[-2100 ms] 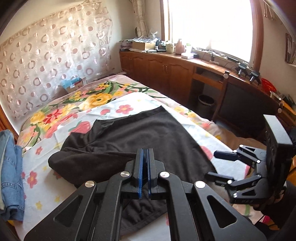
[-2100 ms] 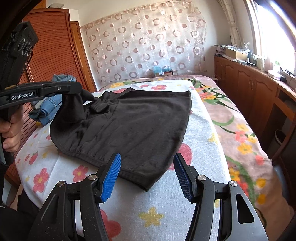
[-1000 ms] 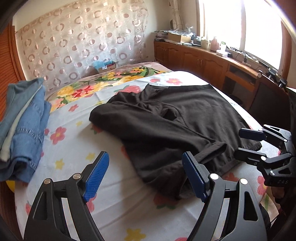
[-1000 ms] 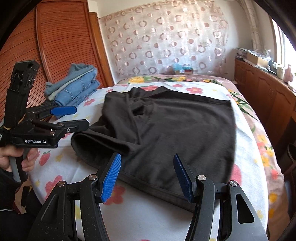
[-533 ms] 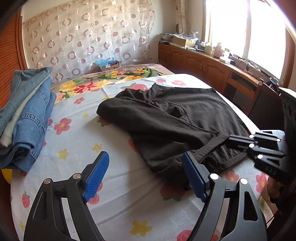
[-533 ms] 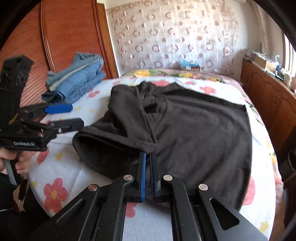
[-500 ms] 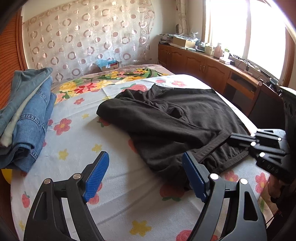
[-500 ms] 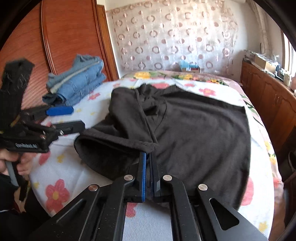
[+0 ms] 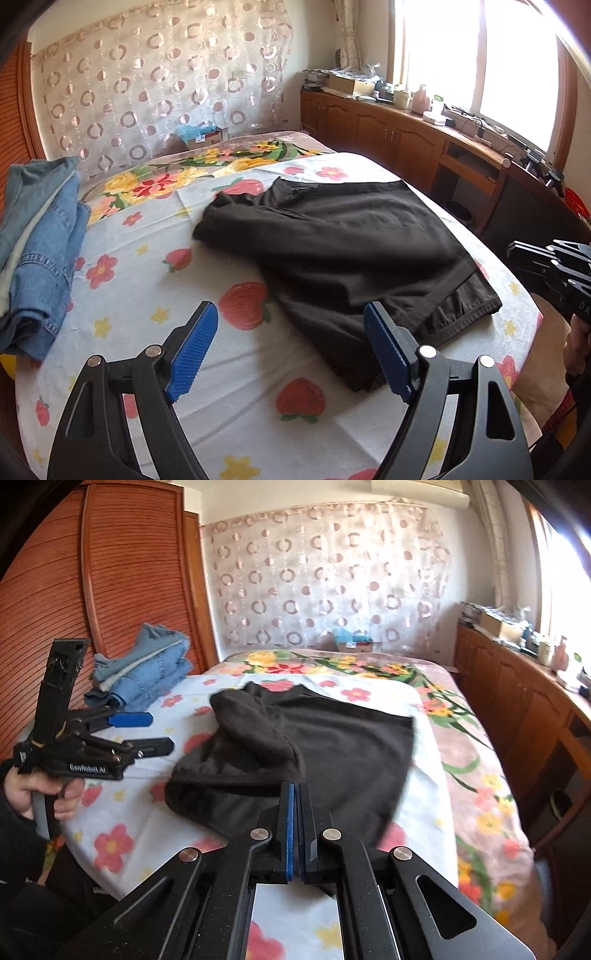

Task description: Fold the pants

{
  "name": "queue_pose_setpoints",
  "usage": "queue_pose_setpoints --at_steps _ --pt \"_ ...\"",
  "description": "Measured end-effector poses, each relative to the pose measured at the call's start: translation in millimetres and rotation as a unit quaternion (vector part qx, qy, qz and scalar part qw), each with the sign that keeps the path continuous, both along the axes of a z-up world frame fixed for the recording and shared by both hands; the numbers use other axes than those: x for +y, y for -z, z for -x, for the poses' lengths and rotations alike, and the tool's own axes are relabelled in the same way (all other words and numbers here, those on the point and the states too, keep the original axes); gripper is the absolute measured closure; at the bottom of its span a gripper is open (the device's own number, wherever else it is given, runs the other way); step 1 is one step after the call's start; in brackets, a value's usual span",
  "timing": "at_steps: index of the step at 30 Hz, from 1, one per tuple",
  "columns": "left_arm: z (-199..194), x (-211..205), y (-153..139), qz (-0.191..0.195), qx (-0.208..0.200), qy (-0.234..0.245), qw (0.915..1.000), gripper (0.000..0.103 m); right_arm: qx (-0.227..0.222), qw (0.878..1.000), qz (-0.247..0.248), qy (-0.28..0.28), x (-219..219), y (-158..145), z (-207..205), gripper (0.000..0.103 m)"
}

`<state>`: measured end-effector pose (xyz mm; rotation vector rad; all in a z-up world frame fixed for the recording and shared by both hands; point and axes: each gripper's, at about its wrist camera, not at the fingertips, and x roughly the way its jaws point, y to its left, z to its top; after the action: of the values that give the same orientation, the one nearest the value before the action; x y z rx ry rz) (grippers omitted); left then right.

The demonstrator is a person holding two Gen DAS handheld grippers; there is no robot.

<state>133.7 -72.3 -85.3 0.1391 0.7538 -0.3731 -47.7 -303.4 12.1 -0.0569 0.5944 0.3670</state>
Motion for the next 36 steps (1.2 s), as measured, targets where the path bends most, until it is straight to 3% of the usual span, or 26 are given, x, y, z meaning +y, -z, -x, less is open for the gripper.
queue_pose_setpoints --at_steps 5,11,13,15,18,27,28,29,36 --pt "-0.4 -12.1 3.1 -0.006 0.004 0.011 0.9999 0.021 0.031 0.999 -0.013 0.032 -22.9 14.4 8.5 0.102" --pt "-4.5 -12.8 10.2 -0.006 0.015 0.007 0.9998 0.021 0.037 0.999 -0.017 0.026 -8.7 19.8 -7.2 0.102" --pt "-5.0 -12.2 14.0 -0.010 0.019 0.004 0.9998 0.021 0.041 0.999 -0.025 0.019 -1.9 21.3 -12.7 0.095" --pt "-5.1 -10.9 17.0 -0.011 0.022 0.003 0.9997 0.021 0.045 0.998 -0.033 0.014 1.0 24.4 -19.5 0.083" --pt "-5.6 -9.0 22.6 -0.011 0.029 0.001 0.9995 0.021 0.053 0.998 -0.035 0.011 8.4 29.8 -29.2 0.076" --pt "-5.1 -13.5 39.6 -0.024 0.046 0.003 0.9986 0.021 0.095 0.995 -0.028 0.013 17.1 39.9 -48.9 0.077" --pt "-5.0 -13.3 40.4 -0.024 0.048 0.003 0.9986 0.021 0.094 0.995 -0.029 0.008 18.6 39.1 -49.4 0.083" --pt "-5.3 -12.7 40.9 -0.023 0.049 0.002 0.9985 0.021 0.096 0.995 -0.034 -0.004 20.1 38.1 -49.8 0.096" --pt "1.7 -9.9 24.7 -0.012 0.028 0.001 0.9995 0.021 0.044 0.997 -0.055 -0.021 6.5 5.8 -24.1 0.098"
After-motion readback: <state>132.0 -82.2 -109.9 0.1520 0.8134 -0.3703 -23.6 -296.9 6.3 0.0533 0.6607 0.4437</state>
